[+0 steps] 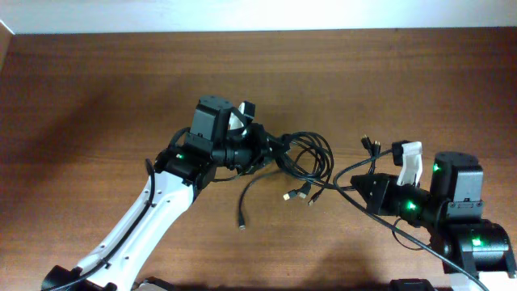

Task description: Untangle cables

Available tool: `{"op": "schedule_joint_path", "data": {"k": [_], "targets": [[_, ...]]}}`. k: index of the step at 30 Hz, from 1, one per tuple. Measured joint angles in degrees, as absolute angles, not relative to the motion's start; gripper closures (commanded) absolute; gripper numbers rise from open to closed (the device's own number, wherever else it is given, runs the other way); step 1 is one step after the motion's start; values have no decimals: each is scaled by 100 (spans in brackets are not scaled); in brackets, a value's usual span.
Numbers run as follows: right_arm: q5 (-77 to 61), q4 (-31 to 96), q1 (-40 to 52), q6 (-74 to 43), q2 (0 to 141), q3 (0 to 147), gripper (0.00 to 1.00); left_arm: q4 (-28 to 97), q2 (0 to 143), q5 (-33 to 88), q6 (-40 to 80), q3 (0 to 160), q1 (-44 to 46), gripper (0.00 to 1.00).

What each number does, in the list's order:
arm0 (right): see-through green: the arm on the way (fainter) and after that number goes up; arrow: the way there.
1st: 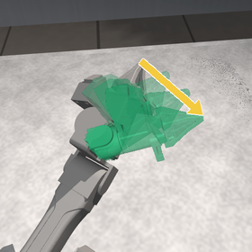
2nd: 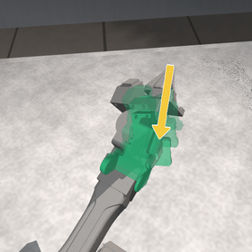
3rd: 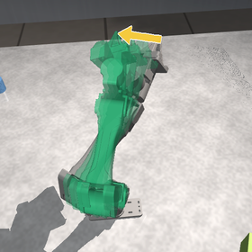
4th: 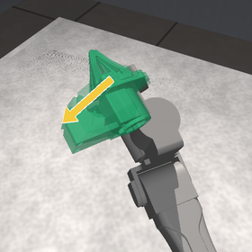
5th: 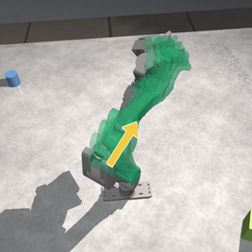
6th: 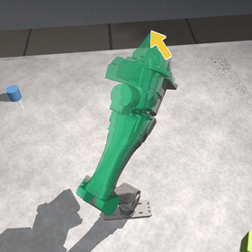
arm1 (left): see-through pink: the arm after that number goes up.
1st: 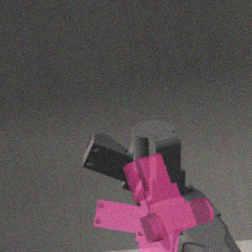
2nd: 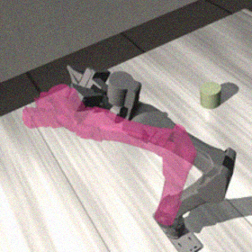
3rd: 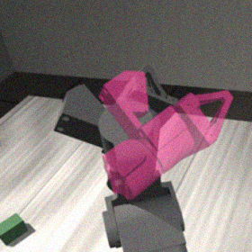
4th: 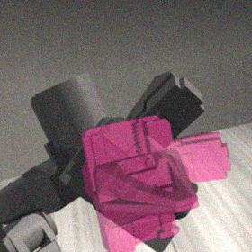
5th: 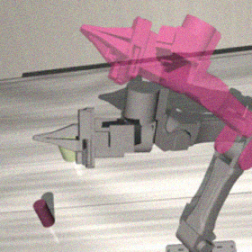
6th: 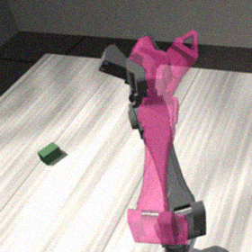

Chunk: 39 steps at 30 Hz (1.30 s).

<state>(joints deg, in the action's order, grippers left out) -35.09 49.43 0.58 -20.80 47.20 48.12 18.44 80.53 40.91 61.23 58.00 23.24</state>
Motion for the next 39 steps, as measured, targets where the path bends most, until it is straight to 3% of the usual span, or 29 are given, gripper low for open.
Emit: {"op": "schedule_joint_path", "data": {"k": [7,16,18,19,22,25,39], "targets": [[-3363,5529,62,-2381,4698,4840,96,274,8060,4812,4534,5732,2344,100],[-3474,5752,62,-2322,4622,4954,95,-2213,8034,5817,3767,5627,2362,100],[-3433,5631,62,-2220,4600,4956,82,-2257,8005,5874,3555,5627,2357,100],[-3323,5592,62,-2204,4563,4956,69,-2270,7999,5874,3463,5627,2349,100],[-2971,5483,51,-2169,4366,4928,50,-2370,7874,5826,3140,5638,2178,100],[-2783,5393,51,-2167,4084,4928,46,-2366,7830,5811,2856,5647,2169,100],[-3736,4163,51,-1125,3680,4906,46,-1404,7830,5813,2351,5680,2587,100]]}}
